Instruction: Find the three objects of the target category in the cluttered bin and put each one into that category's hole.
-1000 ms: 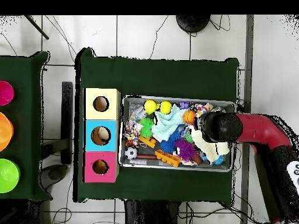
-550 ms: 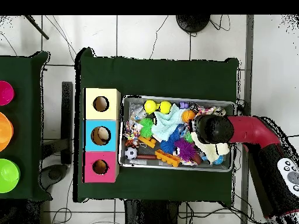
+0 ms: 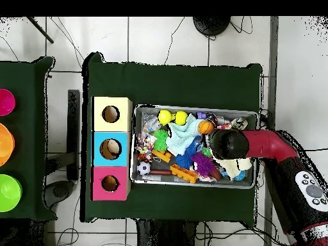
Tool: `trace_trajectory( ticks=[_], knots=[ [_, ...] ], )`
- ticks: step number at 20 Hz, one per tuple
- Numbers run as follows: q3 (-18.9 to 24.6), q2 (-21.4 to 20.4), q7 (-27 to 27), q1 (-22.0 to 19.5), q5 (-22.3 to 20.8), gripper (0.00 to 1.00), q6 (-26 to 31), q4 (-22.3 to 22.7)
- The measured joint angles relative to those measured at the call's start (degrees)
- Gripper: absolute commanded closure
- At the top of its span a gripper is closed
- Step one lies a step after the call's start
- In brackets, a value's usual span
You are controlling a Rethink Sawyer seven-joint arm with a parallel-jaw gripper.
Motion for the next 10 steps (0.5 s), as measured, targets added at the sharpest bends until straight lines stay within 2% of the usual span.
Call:
trace_trajectory(
  ticks=[7, 10],
  knots=[
    [-0.3, 0.0, 0.0, 0.6, -0.1, 1.0, -3.7, 0.2],
    [-1.1, -0.9, 0.0, 1.8, -0.1, 1.0, -4.7, 1.6]
  ],
)
